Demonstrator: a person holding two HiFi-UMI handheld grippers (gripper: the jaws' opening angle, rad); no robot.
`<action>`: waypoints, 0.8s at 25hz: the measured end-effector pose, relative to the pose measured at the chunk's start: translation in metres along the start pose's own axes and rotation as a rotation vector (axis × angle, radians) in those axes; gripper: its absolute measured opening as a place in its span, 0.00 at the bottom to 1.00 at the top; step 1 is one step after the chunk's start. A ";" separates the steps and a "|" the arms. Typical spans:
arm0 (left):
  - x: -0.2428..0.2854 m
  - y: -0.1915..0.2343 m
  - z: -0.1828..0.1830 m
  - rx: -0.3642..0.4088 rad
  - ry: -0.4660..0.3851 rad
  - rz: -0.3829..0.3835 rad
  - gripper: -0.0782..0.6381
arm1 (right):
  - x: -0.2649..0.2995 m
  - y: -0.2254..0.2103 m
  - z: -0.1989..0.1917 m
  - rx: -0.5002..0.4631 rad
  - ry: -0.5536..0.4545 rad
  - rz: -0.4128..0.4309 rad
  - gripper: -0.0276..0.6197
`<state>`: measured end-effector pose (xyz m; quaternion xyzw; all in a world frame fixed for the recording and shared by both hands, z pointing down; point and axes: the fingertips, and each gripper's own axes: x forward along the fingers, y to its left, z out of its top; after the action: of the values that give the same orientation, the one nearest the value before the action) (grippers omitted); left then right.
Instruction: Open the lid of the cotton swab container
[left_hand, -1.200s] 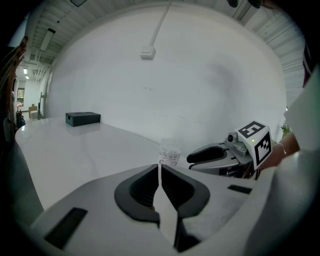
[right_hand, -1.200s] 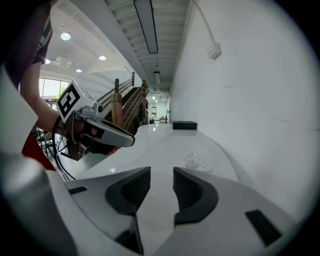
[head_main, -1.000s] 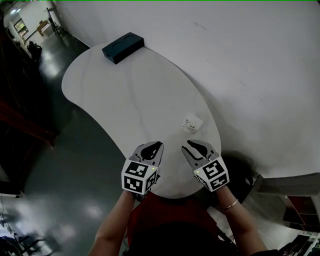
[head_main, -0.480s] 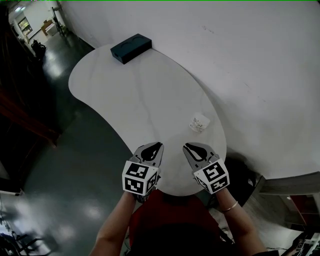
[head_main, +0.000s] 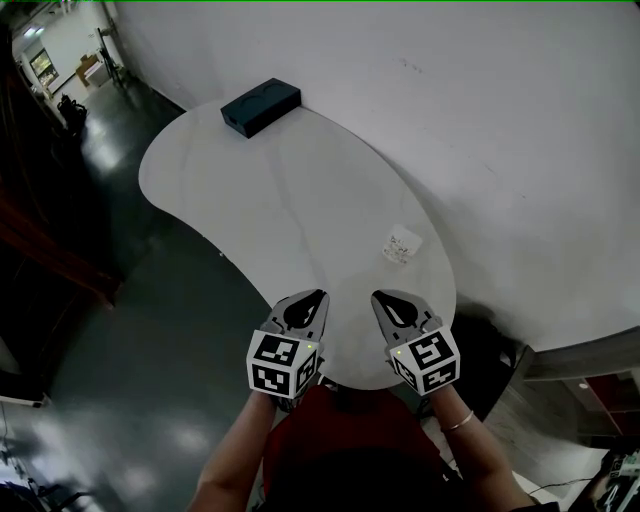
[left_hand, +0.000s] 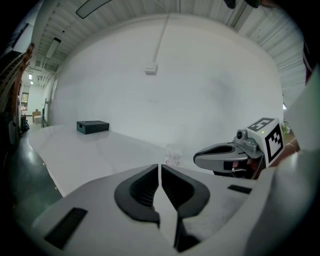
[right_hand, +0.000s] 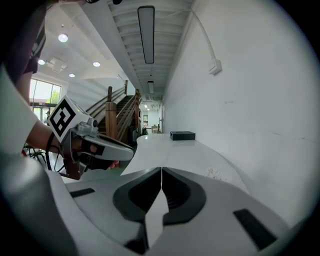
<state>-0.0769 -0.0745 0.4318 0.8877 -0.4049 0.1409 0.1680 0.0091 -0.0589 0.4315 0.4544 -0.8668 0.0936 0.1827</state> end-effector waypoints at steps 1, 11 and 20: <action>-0.001 0.001 0.000 0.000 -0.001 -0.003 0.16 | -0.001 0.001 0.000 0.006 -0.004 -0.010 0.07; -0.016 0.010 -0.005 -0.003 -0.001 -0.019 0.16 | -0.009 0.017 -0.008 0.078 0.003 -0.084 0.07; -0.031 0.018 -0.009 -0.002 -0.001 -0.015 0.16 | -0.011 0.021 -0.010 0.097 -0.002 -0.140 0.07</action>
<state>-0.1115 -0.0607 0.4312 0.8905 -0.3986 0.1388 0.1696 -0.0002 -0.0352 0.4368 0.5224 -0.8275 0.1221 0.1658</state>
